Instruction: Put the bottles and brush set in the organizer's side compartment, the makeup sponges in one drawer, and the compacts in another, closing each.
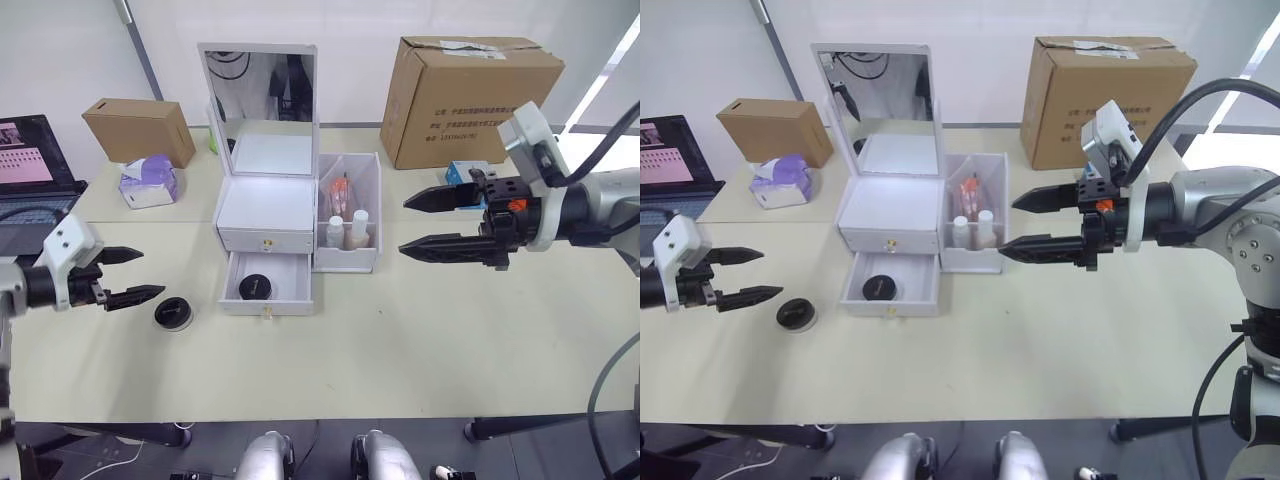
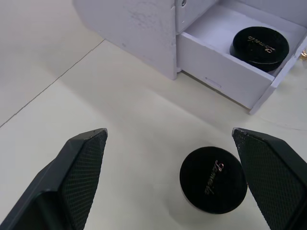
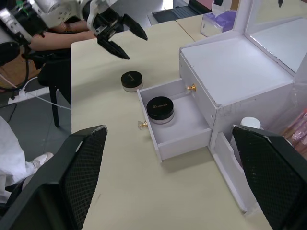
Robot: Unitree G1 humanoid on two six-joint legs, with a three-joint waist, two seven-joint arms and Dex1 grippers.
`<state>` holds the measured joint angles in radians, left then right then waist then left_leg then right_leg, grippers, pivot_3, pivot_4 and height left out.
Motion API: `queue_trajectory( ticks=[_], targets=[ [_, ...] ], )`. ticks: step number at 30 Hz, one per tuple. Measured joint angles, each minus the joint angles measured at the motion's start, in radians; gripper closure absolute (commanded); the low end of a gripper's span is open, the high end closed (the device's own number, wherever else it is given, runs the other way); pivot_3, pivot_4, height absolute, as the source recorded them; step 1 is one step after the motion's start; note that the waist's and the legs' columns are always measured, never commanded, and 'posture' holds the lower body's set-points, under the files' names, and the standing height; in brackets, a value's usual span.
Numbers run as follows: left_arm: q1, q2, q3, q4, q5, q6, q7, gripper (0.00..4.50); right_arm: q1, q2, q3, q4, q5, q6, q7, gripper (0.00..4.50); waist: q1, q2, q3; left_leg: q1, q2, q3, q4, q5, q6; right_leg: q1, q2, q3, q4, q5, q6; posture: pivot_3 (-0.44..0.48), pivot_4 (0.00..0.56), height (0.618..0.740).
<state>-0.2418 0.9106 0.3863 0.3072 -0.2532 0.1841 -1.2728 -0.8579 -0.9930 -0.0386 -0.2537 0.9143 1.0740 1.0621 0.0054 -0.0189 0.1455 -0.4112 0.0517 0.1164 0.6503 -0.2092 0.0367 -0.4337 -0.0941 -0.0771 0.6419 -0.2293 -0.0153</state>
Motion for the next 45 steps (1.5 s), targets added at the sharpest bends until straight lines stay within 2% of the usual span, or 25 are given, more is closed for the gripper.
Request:
queue_trajectory(
  ticks=[8,20,23,26,29,32,35,38,40,45],
  targets=[
    [0.119,-0.161,0.003,-0.066,-0.050,-0.011,0.156,0.02,-0.034,0.007,0.021,0.012,-0.010,0.004,0.019,0.00,0.006,-0.001,0.000,0.000,0.000,0.000,0.000,0.000,0.000,0.000,-0.002,0.000,-0.001,0.000,-0.001,0.000,0.150,0.731],
    [0.159,-0.173,-0.067,-0.067,-0.041,-0.058,0.215,0.02,-0.034,-0.003,0.019,0.019,-0.009,0.018,0.020,0.00,0.006,-0.001,0.000,0.000,0.000,0.000,0.000,0.000,0.000,0.000,-0.003,0.000,-0.001,0.000,-0.001,0.000,0.150,0.731],
    [0.159,-0.173,-0.085,-0.046,-0.034,-0.071,0.225,0.60,-0.034,-0.003,0.017,0.019,-0.008,0.025,0.018,0.00,0.006,-0.001,0.000,0.000,0.000,0.000,-0.001,0.000,0.000,0.000,-0.004,0.000,-0.001,0.000,-0.001,0.000,0.150,0.731],
    [0.156,-0.170,-0.092,-0.020,-0.027,-0.077,0.232,1.56,-0.034,-0.003,0.014,0.019,-0.008,0.026,0.017,0.00,0.005,-0.001,0.000,0.000,0.000,0.000,-0.001,0.000,0.000,-0.001,-0.004,0.000,-0.001,0.000,-0.001,0.000,0.150,0.731],
    [0.137,-0.167,-0.094,0.007,-0.029,-0.086,0.218,1.59,-0.034,-0.003,0.013,0.018,-0.008,0.029,0.017,0.00,0.006,-0.001,0.000,0.000,0.000,0.000,-0.001,0.000,0.000,-0.001,-0.004,0.000,-0.001,0.000,-0.001,0.000,0.150,0.731],
    [0.112,-0.136,-0.094,0.055,-0.034,-0.091,0.195,1.59,-0.034,-0.005,0.013,0.018,-0.008,0.030,0.017,0.00,0.005,-0.001,0.000,0.000,0.001,0.000,-0.001,0.000,0.000,-0.002,-0.004,0.000,-0.001,0.000,-0.001,0.000,0.150,0.731],
    [0.017,-0.035,-0.088,0.098,-0.064,-0.064,0.129,1.59,-0.034,-0.007,0.011,0.019,-0.008,0.030,0.016,0.00,0.007,-0.003,0.000,-0.004,0.001,-0.001,-0.001,0.000,0.000,-0.004,-0.002,-0.004,-0.001,0.001,-0.002,0.000,0.150,0.731],
    [-0.078,0.074,-0.084,0.043,-0.109,0.017,0.043,1.59,-0.042,-0.007,0.011,0.019,-0.008,0.030,0.016,0.00,0.007,-0.001,-0.001,-0.004,-0.001,0.000,-0.001,0.000,0.000,-0.003,-0.004,-0.004,-0.001,0.000,-0.001,0.000,0.150,0.731],
    [-0.089,0.119,-0.123,-0.024,-0.121,0.067,-0.026,1.59,-0.042,-0.007,0.011,0.019,-0.008,0.030,0.014,0.00,0.005,0.001,-0.002,-0.003,-0.001,0.001,-0.001,0.000,0.000,-0.002,-0.004,-0.003,-0.002,0.000,-0.001,0.000,0.150,0.731],
    [-0.138,0.128,-0.308,-0.249,-0.184,0.245,-0.168,1.59,-0.032,-0.007,-0.019,-0.008,0.013,0.043,-0.013,0.00,0.007,0.001,-0.002,-0.004,0.000,0.001,-0.001,0.000,0.000,-0.003,0.001,-0.002,-0.001,0.000,-0.001,0.000,0.150,0.731]
  ],
)
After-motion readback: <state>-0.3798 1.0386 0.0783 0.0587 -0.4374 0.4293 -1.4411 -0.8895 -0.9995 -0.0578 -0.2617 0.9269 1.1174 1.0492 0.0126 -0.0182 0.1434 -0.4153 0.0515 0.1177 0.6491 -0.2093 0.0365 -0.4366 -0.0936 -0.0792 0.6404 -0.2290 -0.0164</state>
